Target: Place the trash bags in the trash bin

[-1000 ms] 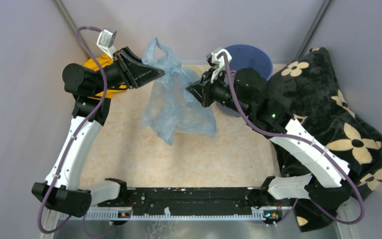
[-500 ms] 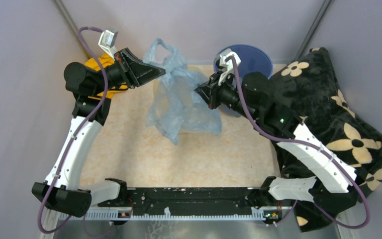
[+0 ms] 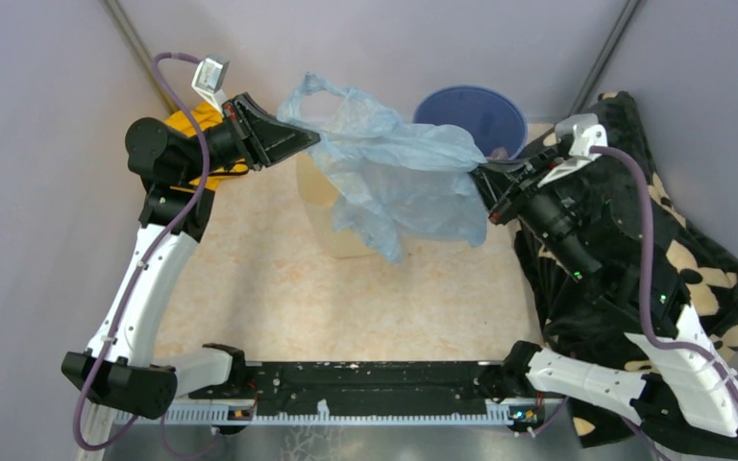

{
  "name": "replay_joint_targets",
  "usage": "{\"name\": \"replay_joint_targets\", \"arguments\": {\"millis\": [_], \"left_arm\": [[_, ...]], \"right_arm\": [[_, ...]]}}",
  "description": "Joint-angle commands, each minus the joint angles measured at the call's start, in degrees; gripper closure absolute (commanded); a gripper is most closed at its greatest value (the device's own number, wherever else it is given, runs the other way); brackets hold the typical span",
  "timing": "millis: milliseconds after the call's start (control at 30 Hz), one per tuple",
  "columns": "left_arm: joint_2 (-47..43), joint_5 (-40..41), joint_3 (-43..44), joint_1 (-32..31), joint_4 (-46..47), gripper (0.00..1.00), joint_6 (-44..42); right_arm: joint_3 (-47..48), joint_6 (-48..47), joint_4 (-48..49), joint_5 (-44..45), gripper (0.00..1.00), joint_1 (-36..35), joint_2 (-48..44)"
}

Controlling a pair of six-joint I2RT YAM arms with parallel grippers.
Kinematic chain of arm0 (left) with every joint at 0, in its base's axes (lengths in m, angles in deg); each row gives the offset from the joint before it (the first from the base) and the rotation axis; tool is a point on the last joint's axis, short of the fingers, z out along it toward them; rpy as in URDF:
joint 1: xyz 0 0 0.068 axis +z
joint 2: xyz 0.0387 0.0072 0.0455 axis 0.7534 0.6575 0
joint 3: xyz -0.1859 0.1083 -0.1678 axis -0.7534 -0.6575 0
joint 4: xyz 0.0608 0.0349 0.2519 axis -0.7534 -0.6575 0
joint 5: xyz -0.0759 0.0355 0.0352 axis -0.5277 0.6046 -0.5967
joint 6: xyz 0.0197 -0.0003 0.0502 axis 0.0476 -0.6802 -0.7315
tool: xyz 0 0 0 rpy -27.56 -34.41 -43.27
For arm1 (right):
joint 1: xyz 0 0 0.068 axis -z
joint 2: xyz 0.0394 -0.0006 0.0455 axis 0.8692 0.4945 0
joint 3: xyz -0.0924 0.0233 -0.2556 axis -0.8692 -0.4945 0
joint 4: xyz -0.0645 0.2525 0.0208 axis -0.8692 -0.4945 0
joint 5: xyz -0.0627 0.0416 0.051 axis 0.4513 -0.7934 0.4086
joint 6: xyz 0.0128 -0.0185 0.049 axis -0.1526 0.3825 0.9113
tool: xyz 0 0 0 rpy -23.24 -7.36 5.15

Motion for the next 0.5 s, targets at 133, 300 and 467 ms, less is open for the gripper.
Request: {"name": "replay_joint_targets", "arguments": {"millis": [133, 300, 467], "left_arm": [[-0.8, 0.1, 0.6, 1.7, -1.9, 0.98, -1.8], [-1.0, -0.4, 0.3, 3.0, -2.1, 0.99, -1.7], [-0.9, -0.8, 0.4, 3.4, -1.5, 0.99, -1.3]], "right_arm": [[6.0, -2.2, -5.4, -2.1, 1.0, -0.5, -2.1], [6.6, -2.8, -5.7, 1.8, 1.0, -0.5, -7.3], [7.2, -3.0, -5.5, 4.5, 1.0, -0.6, -9.6]]}}
